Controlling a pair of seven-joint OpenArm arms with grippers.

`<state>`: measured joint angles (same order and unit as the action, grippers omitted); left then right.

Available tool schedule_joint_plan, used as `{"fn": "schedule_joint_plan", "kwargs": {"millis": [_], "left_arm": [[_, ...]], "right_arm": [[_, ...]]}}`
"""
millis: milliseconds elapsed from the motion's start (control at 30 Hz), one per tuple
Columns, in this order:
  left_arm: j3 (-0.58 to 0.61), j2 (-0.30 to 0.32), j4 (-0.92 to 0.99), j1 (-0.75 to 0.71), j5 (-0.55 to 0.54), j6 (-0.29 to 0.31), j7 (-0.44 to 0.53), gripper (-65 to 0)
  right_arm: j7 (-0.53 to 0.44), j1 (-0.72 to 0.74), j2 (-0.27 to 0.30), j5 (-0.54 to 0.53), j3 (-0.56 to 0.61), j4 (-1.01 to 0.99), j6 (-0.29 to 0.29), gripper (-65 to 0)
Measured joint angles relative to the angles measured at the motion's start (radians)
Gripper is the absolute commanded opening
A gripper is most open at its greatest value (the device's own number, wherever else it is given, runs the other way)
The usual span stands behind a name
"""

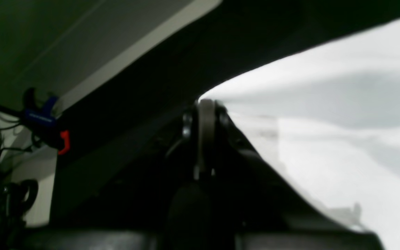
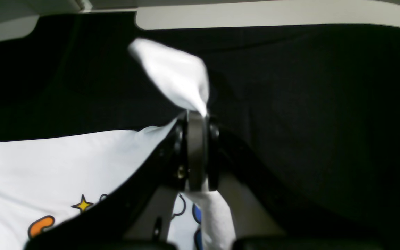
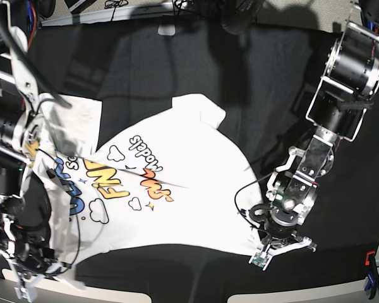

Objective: Layout the t-shirt on the table in an organized manner, then fold the t-shirt properly
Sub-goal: 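Swing the held shirt forward and lay it flat on the table, then release the shirt and raise both grippers away from it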

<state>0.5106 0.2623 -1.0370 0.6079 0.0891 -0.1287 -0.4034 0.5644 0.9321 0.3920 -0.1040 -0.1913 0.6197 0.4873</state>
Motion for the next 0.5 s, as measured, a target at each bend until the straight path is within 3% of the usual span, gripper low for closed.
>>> {"fn": "schedule_joint_plan", "kwargs": {"millis": [133,233,367,500], "left_arm": [[0.0,-0.001,0.097,0.067,0.0,0.001,0.008,-65.0],[0.0,0.001,0.167,0.118,0.0,0.003,0.024,-65.0],[0.0,0.002,0.23,0.142,0.004,0.059,0.091,-65.0],[0.0,0.001,0.252,0.153,0.004,0.07,0.138,-65.0]], "right_arm": [[-0.015,0.029,-0.006,0.031,0.0,-0.001,-0.04,-65.0],[-0.082,0.058,-0.005,0.033,0.0,0.0,-0.05,-65.0],[-0.134,0.065,-0.008,0.069,0.0,0.002,-0.103,-65.0],[-0.151,0.06,-0.012,0.078,0.0,0.002,-0.142,-65.0]]}}
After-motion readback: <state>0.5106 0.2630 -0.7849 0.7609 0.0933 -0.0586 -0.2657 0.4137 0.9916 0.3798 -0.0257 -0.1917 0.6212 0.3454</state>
